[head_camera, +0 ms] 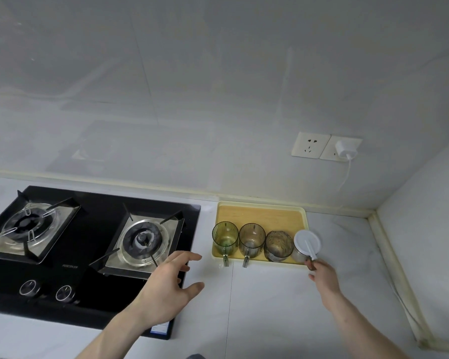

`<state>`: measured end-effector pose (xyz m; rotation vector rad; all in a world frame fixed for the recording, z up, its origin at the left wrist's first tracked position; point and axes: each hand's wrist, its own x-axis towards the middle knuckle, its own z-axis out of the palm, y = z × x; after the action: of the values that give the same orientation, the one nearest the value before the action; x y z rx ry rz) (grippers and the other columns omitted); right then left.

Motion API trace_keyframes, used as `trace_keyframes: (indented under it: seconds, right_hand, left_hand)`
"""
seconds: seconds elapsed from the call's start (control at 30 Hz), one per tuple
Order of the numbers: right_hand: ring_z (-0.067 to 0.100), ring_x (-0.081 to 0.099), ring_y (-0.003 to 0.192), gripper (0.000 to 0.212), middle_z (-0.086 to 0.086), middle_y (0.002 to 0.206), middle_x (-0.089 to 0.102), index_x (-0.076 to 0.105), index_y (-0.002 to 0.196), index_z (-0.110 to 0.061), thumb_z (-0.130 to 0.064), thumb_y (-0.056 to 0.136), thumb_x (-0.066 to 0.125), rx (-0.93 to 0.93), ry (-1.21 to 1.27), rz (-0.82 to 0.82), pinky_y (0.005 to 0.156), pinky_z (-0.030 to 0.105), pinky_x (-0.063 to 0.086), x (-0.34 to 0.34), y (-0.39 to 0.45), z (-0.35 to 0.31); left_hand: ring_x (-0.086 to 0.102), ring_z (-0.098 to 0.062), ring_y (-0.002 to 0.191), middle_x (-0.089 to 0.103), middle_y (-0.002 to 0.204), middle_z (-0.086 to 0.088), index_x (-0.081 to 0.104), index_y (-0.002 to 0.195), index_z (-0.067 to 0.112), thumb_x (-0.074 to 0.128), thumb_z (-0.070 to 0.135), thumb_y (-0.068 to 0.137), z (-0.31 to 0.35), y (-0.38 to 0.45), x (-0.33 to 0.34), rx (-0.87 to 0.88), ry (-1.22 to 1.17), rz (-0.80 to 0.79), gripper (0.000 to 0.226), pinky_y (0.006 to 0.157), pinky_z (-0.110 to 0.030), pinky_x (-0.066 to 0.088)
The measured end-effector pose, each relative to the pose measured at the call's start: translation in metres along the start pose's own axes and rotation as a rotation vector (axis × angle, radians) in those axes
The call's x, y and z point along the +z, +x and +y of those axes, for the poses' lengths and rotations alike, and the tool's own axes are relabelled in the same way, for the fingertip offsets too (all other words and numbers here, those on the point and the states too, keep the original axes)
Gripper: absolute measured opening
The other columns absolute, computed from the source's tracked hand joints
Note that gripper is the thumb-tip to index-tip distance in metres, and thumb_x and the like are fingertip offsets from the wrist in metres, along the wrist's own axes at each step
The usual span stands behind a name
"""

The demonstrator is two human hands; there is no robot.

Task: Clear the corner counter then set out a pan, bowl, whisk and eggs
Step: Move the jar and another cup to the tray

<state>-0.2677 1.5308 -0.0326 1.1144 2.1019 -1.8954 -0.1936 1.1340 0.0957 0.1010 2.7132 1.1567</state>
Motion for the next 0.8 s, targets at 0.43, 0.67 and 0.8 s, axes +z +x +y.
trace_keyframes:
  seconds: [0.43, 0.67, 0.8]
  right_hand:
    - [0.011, 0.053, 0.097, 0.044, -0.004, 0.118, 0.046, 0.05, 0.117, -0.022, 0.006, 0.085, 0.061, -0.595, -0.379, 0.144, 0.077, 0.034, 0.051, 0.068, -0.121, 0.029]
    - [-0.003, 0.051, 0.113, 0.044, -0.028, 0.123, 0.046, 0.045, 0.122, -0.044, -0.012, 0.095, 0.059, -0.691, -0.541, -0.596, 0.09, 0.02, 0.049, 0.184, -0.214, 0.002]
    - [-0.005, 0.047, 0.121, 0.044, -0.029, 0.131, 0.044, 0.043, 0.136, -0.041, -0.022, 0.098, 0.058, -0.707, -0.607, -0.827, 0.1, 0.017, 0.045, 0.225, -0.256, -0.016]
  left_hand:
    - [0.056, 0.008, 0.109, 0.05, 0.124, 0.033, 0.057, 0.129, 0.043, 0.076, 0.043, 0.081, -0.025, -0.037, -0.003, -0.064, 0.007, -0.005, 0.052, 0.091, -0.017, 0.05]
    - [0.057, 0.002, 0.108, 0.049, 0.126, 0.028, 0.055, 0.13, 0.041, 0.075, 0.041, 0.082, -0.069, -0.083, -0.04, -0.198, 0.055, 0.075, 0.052, 0.088, -0.008, 0.045]
    - [0.057, -0.001, 0.111, 0.048, 0.13, 0.028, 0.054, 0.133, 0.04, 0.074, 0.043, 0.084, -0.096, -0.115, -0.069, -0.272, 0.041, 0.184, 0.052, 0.091, -0.019, 0.051]
